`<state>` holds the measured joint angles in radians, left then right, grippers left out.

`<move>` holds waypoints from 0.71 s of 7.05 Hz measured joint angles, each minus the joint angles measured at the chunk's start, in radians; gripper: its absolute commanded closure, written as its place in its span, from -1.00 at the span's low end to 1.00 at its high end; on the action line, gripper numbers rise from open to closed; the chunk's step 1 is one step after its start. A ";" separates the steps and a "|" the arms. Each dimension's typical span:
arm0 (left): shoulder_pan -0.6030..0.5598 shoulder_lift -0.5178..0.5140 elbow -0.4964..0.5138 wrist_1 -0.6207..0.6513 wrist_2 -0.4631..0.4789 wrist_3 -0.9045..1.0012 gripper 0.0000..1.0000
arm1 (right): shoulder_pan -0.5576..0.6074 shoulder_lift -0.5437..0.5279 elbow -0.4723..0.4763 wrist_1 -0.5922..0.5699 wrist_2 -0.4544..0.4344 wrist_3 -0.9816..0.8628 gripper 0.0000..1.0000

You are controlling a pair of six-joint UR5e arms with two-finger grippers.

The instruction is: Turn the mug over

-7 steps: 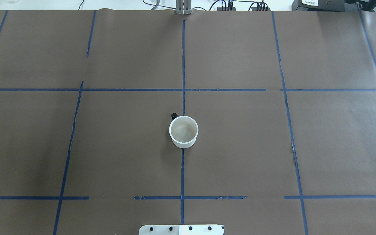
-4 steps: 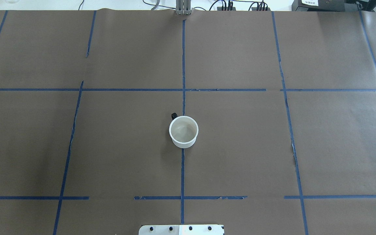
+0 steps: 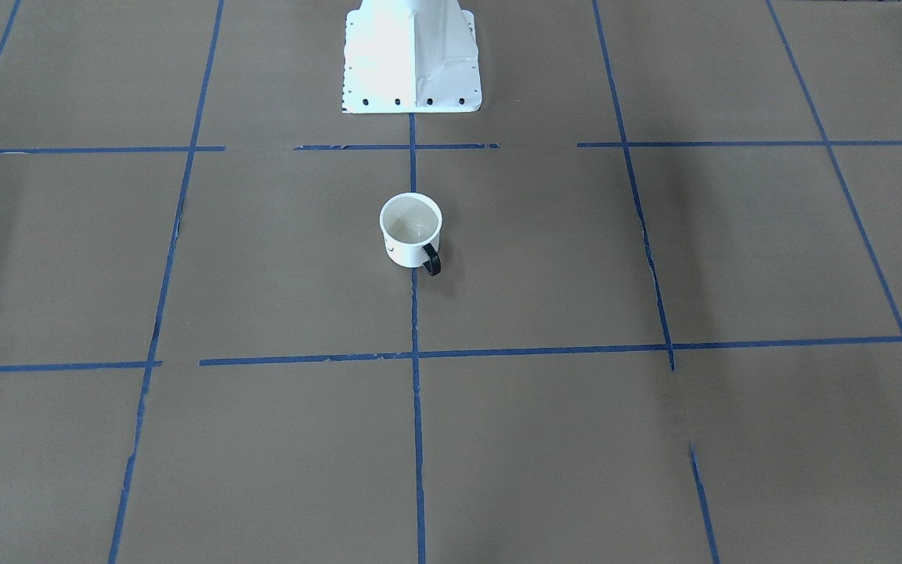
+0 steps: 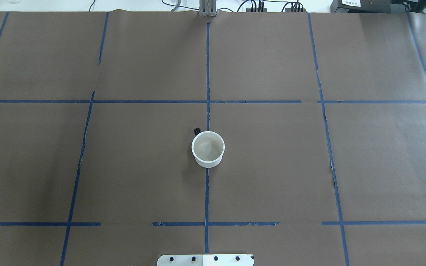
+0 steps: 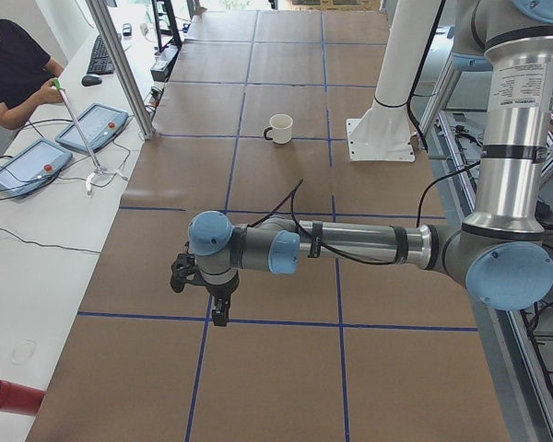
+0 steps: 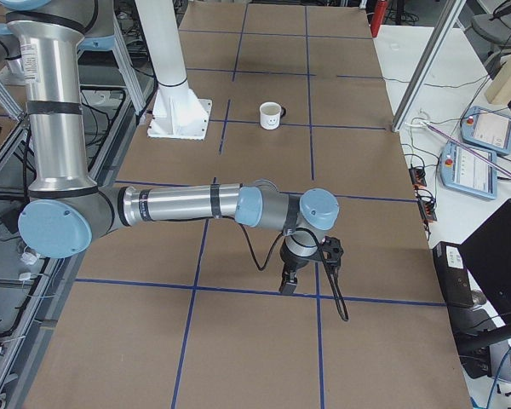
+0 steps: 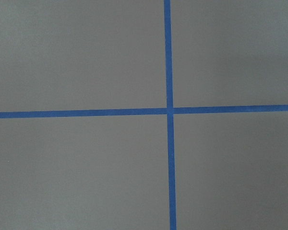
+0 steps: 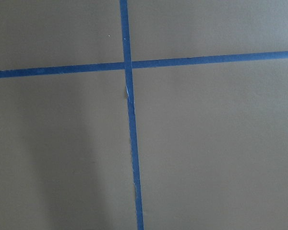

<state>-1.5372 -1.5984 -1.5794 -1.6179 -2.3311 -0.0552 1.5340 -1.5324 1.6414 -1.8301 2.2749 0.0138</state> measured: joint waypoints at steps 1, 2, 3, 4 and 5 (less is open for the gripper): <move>0.000 0.000 -0.001 0.005 0.000 0.000 -1.00 | 0.000 0.000 0.000 0.000 0.000 0.000 -1.00; 0.000 0.000 -0.001 0.007 0.000 0.000 -1.00 | 0.000 0.000 0.000 0.000 0.000 0.000 -1.00; 0.000 0.000 -0.001 0.008 -0.001 0.000 -1.00 | 0.000 0.000 0.000 0.000 0.000 0.000 -1.00; 0.000 0.000 -0.001 0.009 -0.001 0.000 -1.00 | 0.000 0.000 0.000 0.000 0.000 0.000 -1.00; 0.000 0.000 -0.001 0.009 -0.001 0.000 -1.00 | 0.000 0.000 0.000 0.000 0.000 0.000 -1.00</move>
<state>-1.5374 -1.5984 -1.5801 -1.6092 -2.3316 -0.0552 1.5340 -1.5324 1.6414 -1.8300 2.2749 0.0138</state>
